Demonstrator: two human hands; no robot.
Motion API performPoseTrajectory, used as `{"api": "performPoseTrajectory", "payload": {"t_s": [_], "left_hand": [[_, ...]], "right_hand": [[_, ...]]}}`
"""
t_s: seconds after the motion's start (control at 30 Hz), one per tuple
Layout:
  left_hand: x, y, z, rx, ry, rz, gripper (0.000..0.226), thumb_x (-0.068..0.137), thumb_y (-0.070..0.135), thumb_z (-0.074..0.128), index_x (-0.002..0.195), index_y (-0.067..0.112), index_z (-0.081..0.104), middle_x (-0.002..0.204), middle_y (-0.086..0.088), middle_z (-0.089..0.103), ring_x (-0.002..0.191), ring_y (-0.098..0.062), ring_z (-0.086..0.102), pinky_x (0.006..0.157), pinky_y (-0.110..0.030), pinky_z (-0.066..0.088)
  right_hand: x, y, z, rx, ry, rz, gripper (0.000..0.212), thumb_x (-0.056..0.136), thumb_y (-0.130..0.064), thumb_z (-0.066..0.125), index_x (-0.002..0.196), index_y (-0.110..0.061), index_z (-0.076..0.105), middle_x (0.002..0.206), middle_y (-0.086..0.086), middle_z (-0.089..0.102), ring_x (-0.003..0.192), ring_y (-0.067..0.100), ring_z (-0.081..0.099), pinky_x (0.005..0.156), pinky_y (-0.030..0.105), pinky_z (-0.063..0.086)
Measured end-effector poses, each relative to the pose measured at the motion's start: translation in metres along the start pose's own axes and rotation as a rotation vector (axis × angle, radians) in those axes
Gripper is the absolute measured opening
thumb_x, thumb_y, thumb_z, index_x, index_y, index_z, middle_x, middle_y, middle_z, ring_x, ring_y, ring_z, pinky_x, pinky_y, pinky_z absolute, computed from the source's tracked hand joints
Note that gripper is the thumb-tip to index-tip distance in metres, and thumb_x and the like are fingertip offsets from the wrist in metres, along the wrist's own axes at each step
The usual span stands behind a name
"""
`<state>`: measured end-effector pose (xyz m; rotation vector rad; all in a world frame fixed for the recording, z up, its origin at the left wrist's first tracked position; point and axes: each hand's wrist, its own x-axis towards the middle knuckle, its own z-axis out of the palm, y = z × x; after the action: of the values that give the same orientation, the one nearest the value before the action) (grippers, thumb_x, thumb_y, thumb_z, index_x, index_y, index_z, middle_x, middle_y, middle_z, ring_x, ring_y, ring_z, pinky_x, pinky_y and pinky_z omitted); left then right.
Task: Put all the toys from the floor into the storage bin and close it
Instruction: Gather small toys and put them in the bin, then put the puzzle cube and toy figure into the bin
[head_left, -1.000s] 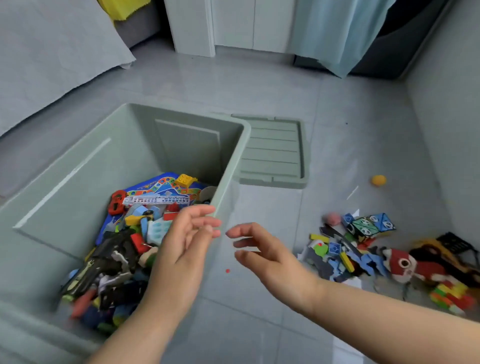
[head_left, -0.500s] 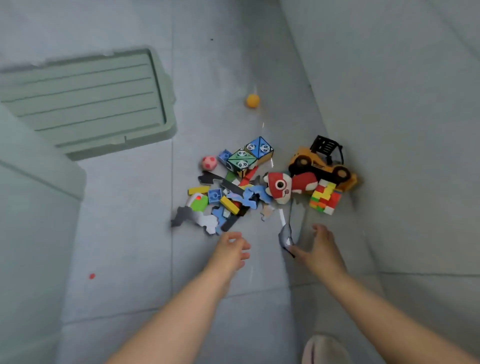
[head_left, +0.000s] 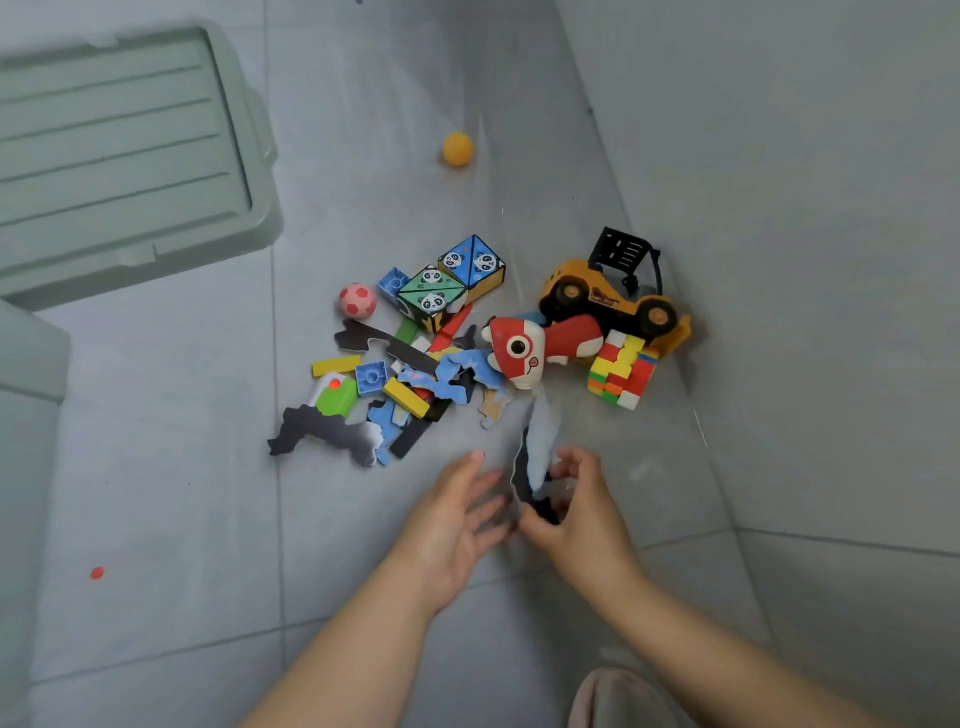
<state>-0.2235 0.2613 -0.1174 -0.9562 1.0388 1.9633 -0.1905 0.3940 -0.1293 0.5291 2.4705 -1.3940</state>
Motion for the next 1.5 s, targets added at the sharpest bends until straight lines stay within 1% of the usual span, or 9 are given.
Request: {"api": "performPoseTrajectory", "payload": {"t_s": [0.23, 0.37, 0.47, 0.67, 0.87, 1.07, 1.23, 1.37, 1.5], "left_hand": [[0.001, -0.006, 0.000, 0.160, -0.056, 0.158, 0.022, 0.098, 0.010, 0.043, 0.114, 0.017, 0.057, 0.099, -0.004, 0.068, 0.083, -0.020, 0.067, 0.063, -0.033, 0.058], [-0.005, 0.001, -0.003, 0.087, -0.084, 0.174, 0.025, 0.099, 0.008, 0.040, 0.114, 0.022, 0.055, 0.102, -0.005, 0.068, 0.088, -0.021, 0.067, 0.074, -0.031, 0.057], [-0.011, 0.007, -0.004, 0.040, -0.156, 0.178, 0.027, 0.098, 0.008, 0.040, 0.113, 0.025, 0.055, 0.100, -0.004, 0.070, 0.087, -0.021, 0.069, 0.077, -0.033, 0.057], [-0.017, 0.013, 0.001, -0.026, -0.233, 0.131, 0.029, 0.100, 0.028, 0.034, 0.118, 0.022, 0.056, 0.103, -0.004, 0.069, 0.094, -0.024, 0.065, 0.089, -0.040, 0.049], [-0.018, 0.014, -0.003, -0.111, -0.247, 0.104, 0.040, 0.097, 0.045, 0.028, 0.113, 0.023, 0.058, 0.112, -0.006, 0.064, 0.104, -0.030, 0.060, 0.094, -0.044, 0.043], [-0.023, 0.009, -0.009, -0.030, -0.357, 0.111, 0.062, 0.080, 0.064, 0.045, 0.121, 0.021, 0.061, 0.126, -0.012, 0.060, 0.109, -0.032, 0.057, 0.097, -0.052, 0.042], [-0.028, 0.008, -0.014, -0.100, -0.463, 0.141, 0.069, 0.035, 0.059, 0.085, 0.091, 0.020, 0.077, 0.096, -0.008, 0.073, 0.085, -0.018, 0.071, 0.070, -0.034, 0.058], [-0.029, 0.012, -0.031, -0.150, -0.430, 0.188, 0.073, 0.036, 0.054, 0.088, 0.098, 0.018, 0.075, 0.098, -0.013, 0.070, 0.082, -0.023, 0.069, 0.067, -0.040, 0.057], [-0.036, 0.018, -0.027, -0.215, -0.341, 0.201, 0.085, 0.024, 0.051, 0.090, 0.097, 0.012, 0.073, 0.086, -0.014, 0.071, 0.072, -0.025, 0.068, 0.062, -0.039, 0.058]], "right_hand": [[-0.013, -0.008, -0.010, -0.196, -0.129, -0.319, 0.049, 0.068, -0.053, 0.061, 0.112, -0.034, 0.049, 0.103, -0.016, 0.058, 0.093, 0.002, 0.050, 0.082, 0.008, 0.035], [0.043, -0.011, -0.057, -0.342, 0.386, -0.282, 0.055, 0.077, -0.028, 0.071, 0.123, -0.009, 0.047, 0.121, 0.011, 0.047, 0.113, 0.021, 0.041, 0.088, 0.011, 0.028], [0.080, -0.010, -0.073, -0.519, 0.333, -0.199, 0.072, 0.078, -0.024, 0.072, 0.137, -0.010, 0.033, 0.140, 0.016, 0.031, 0.128, 0.031, 0.033, 0.102, 0.037, 0.038], [0.081, 0.006, -0.063, -0.807, 0.278, -0.192, 0.070, 0.078, -0.019, 0.072, 0.138, -0.011, 0.036, 0.136, 0.019, 0.033, 0.122, 0.039, 0.032, 0.099, 0.045, 0.038], [0.068, 0.018, -0.068, -0.670, 0.153, -0.154, 0.072, 0.067, -0.021, 0.080, 0.127, -0.018, 0.040, 0.130, 0.011, 0.044, 0.114, 0.035, 0.044, 0.091, 0.042, 0.040], [-0.005, -0.047, -0.049, 0.131, 0.156, -0.204, 0.067, 0.059, -0.015, 0.086, 0.108, -0.024, 0.041, 0.100, -0.010, 0.049, 0.087, -0.003, 0.055, 0.065, 0.006, 0.045], [-0.022, -0.080, -0.013, -0.128, -0.165, -0.416, 0.066, 0.063, -0.041, 0.078, 0.115, -0.046, 0.037, 0.114, -0.019, 0.041, 0.111, 0.003, 0.039, 0.088, 0.011, 0.034], [-0.008, -0.094, -0.024, 0.062, -0.368, -0.379, 0.032, 0.079, -0.055, 0.049, 0.109, -0.043, 0.052, 0.113, -0.020, 0.051, 0.108, -0.004, 0.046, 0.089, 0.009, 0.037], [0.051, -0.073, -0.036, -0.031, 0.054, -0.233, 0.051, 0.083, -0.039, 0.058, 0.129, -0.022, 0.047, 0.131, -0.002, 0.048, 0.117, 0.004, 0.046, 0.098, 0.018, 0.040]]}}
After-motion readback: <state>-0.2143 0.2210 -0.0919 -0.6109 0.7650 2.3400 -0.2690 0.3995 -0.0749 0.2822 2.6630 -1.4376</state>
